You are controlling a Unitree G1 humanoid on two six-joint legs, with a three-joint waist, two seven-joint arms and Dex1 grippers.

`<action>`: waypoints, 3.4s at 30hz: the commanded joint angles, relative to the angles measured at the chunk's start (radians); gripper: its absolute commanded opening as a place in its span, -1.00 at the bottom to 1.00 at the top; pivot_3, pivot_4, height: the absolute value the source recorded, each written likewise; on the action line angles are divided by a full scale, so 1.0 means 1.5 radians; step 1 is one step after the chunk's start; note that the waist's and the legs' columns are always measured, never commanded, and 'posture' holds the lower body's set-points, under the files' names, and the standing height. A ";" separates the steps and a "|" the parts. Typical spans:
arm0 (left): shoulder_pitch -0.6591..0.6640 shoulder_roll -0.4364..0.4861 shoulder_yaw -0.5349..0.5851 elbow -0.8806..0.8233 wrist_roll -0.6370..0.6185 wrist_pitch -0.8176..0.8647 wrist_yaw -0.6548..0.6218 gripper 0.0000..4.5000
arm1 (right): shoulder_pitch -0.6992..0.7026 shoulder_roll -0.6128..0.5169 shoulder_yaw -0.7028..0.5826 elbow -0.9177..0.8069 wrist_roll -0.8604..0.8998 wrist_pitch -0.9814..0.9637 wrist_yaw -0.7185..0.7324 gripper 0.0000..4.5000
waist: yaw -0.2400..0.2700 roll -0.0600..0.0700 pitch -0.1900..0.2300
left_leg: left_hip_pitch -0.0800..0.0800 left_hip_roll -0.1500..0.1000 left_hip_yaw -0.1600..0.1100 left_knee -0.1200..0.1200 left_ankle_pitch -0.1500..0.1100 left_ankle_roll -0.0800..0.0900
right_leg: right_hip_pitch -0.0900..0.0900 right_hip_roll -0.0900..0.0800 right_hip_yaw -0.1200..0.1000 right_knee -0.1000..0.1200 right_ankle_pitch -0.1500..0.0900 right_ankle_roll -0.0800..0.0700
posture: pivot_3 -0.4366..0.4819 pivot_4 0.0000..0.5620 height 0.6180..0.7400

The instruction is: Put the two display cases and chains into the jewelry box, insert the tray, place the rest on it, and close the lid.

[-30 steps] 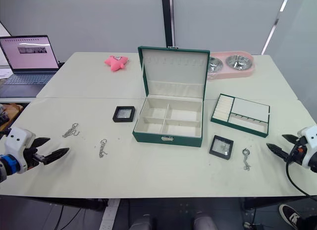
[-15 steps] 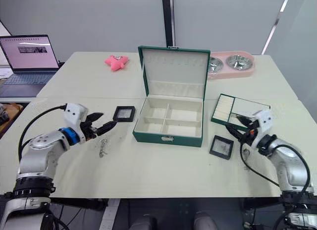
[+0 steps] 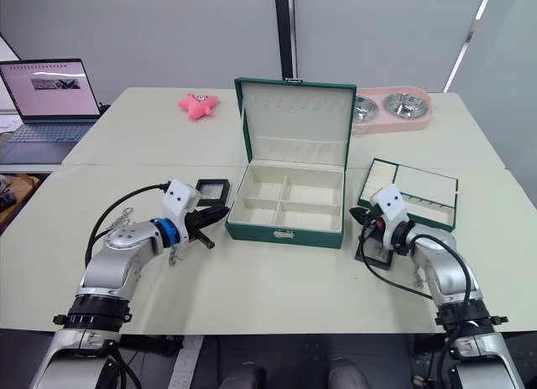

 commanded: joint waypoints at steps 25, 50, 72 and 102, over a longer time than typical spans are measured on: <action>0.074 -0.003 -0.017 -0.105 -0.013 0.045 -0.044 -1.00 | -0.041 0.034 0.001 0.029 -0.021 -0.011 0.013 -0.99 | -0.002 0.000 0.000 | 0.000 0.000 0.000 0.000 0.000 0.000 | 0.000 0.000 0.000 0.000 0.000 0.000 | -0.05 -0.47 1.00; 0.172 0.165 0.231 -0.032 -0.089 0.002 -0.076 0.11 | 0.139 -0.153 -0.242 -0.010 0.131 -0.015 0.156 0.29 | 0.000 0.000 0.000 | 0.000 0.000 0.000 -0.001 0.000 0.000 | 0.000 0.000 0.000 -0.001 0.000 0.000 | -0.05 -0.47 1.00; 0.322 0.290 0.367 0.209 -0.061 -0.136 -0.090 0.99 | 0.215 -0.295 -0.329 0.284 0.085 -0.149 0.245 1.00 | -0.001 0.000 0.000 | 0.001 0.000 0.001 -0.001 0.000 0.000 | 0.001 0.000 0.001 -0.001 0.000 0.000 | -0.05 -0.47 1.00; 0.218 0.187 0.352 0.085 -0.126 -0.072 0.019 0.99 | 0.161 -0.231 -0.271 -0.091 0.244 0.060 0.215 1.00 | -0.001 0.000 0.000 | 0.001 0.000 0.000 -0.001 0.000 0.000 | 0.001 0.000 0.000 -0.001 0.000 0.000 | -0.05 -0.47 1.00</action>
